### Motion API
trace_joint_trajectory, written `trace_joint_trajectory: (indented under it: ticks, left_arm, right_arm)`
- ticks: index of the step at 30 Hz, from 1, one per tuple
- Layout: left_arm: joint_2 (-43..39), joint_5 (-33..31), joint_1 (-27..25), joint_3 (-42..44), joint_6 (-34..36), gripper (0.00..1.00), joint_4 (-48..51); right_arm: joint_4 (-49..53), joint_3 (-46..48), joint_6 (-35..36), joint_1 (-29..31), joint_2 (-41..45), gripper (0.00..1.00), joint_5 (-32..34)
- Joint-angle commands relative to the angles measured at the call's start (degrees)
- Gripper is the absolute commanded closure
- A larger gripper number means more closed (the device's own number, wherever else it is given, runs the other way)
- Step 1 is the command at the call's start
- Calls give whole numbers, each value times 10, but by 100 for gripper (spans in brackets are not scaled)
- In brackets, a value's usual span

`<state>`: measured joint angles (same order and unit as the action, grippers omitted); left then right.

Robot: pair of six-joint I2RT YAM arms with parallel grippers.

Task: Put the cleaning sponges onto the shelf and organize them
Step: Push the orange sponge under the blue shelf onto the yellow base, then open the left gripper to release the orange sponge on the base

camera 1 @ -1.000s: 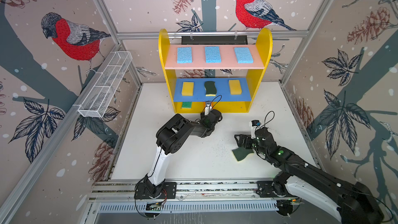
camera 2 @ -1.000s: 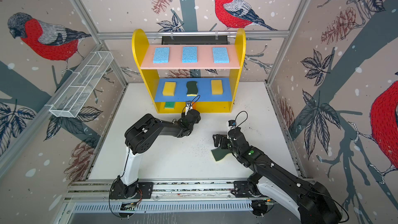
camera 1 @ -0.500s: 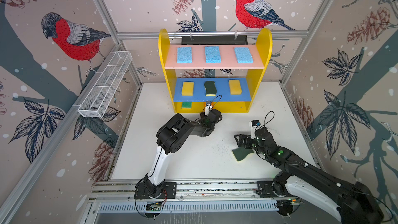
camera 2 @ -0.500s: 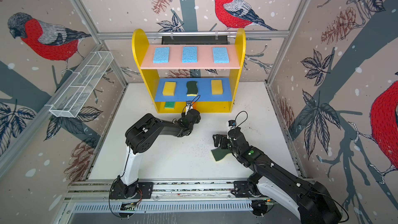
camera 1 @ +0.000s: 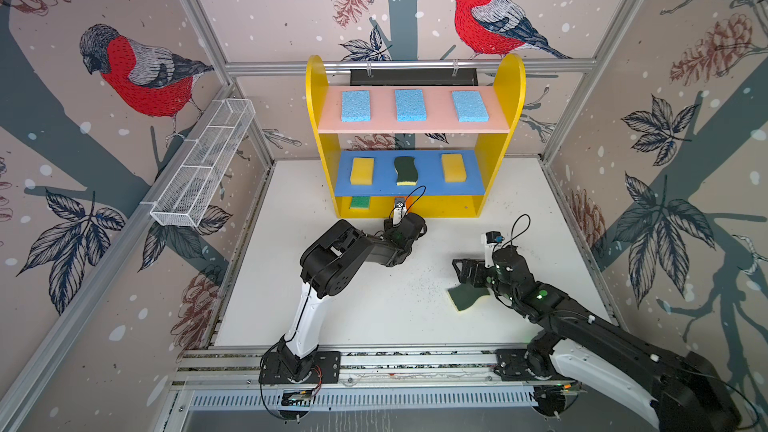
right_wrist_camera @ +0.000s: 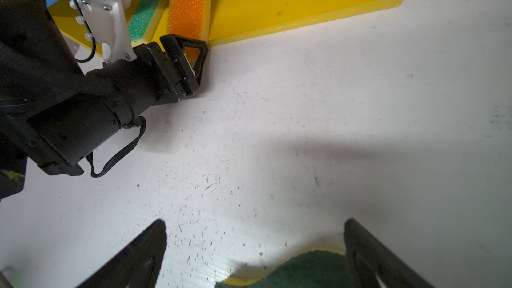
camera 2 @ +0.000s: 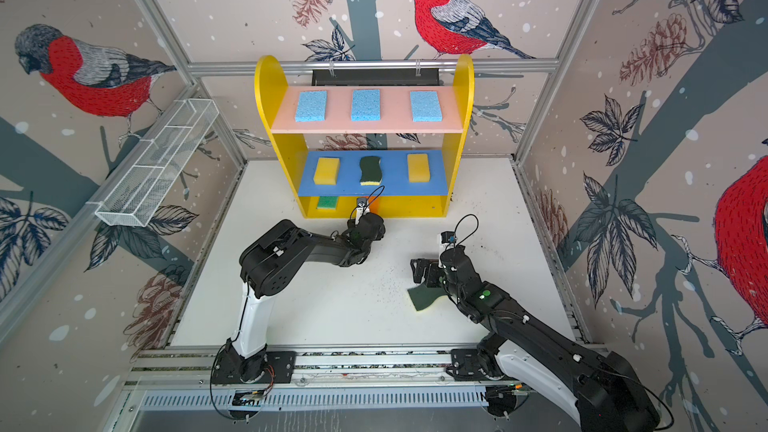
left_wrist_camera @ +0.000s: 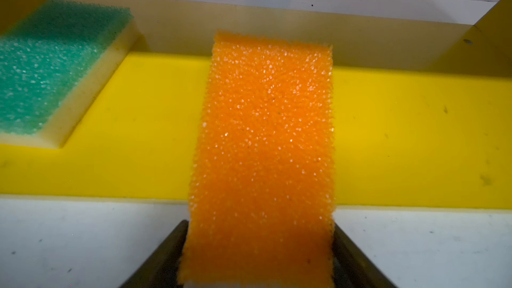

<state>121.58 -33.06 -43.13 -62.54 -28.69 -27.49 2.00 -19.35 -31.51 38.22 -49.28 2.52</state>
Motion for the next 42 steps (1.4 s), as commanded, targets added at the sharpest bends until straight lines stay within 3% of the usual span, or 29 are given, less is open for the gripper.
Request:
trace_joint_trajectory:
  ticks: [1, 14, 42]
  left_arm:
    - [-11, -10, 0, 5, 0, 27, -33]
    - [-7, -11, 0, -8, 3, 32, -41]
    - [36, -35, 2, -80, -11, 24, 48]
  right_arm:
    - [-7, 1, -2, 0, 5, 1, 5]
    - [-2, 1, -1, 0, 14, 1, 10]
    - [25, 6, -8, 0, 54, 0, 16]
